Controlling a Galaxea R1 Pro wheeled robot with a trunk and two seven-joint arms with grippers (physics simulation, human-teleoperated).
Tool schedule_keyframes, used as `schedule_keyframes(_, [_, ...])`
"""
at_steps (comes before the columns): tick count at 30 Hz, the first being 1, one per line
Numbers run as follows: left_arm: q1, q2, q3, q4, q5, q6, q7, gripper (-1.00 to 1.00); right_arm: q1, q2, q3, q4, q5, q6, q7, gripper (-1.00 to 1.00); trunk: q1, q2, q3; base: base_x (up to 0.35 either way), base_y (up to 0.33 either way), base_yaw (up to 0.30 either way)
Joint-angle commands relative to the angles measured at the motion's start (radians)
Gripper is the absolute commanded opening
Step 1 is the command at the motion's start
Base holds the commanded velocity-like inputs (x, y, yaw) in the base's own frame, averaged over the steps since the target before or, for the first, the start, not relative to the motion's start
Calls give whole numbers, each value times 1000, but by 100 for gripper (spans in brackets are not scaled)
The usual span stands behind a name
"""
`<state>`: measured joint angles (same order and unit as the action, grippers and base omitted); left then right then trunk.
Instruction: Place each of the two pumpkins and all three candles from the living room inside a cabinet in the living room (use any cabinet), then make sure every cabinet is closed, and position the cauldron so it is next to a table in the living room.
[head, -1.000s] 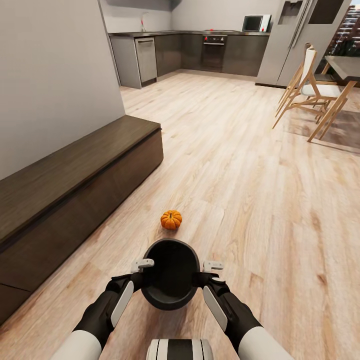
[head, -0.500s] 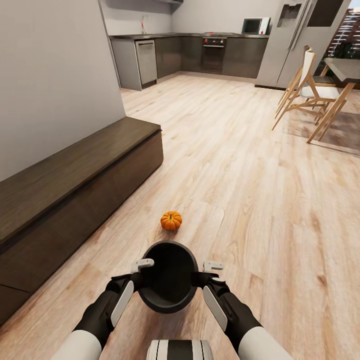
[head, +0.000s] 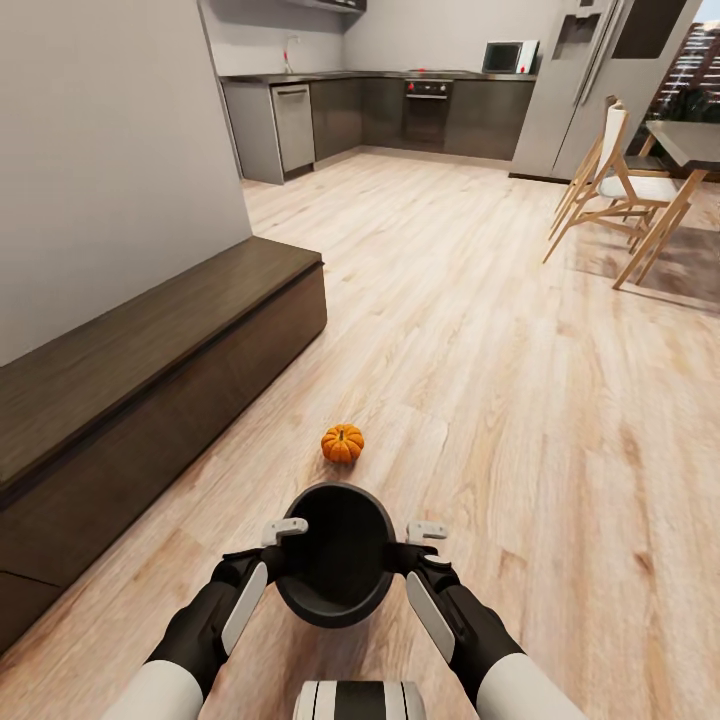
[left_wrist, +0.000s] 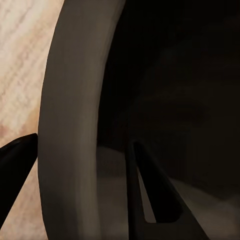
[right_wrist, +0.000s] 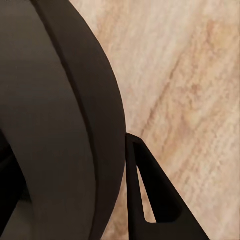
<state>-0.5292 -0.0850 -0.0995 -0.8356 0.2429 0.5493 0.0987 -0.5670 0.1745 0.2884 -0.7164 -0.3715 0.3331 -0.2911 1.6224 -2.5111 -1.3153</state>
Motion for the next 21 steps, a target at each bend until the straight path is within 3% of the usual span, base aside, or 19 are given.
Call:
schedule_keyframes(1, [0,1,-3,-2,16,3,10,-100,-1,0,1,-2,-1,4,-10,-100,0,0,-1,0,0,0])
schedule_keyframes(17, [-1,1,-3,-3,16,3,9,-100,-1,0,1,-2,-1,10,-7,-100,-1,0,7,0,0,0])
schedule_keyframes(21, [-1,1,-3,-2,16,4,9,-100,-1,0,1,-2,-1,11,-7,-100,-3,1,23,0,0,0])
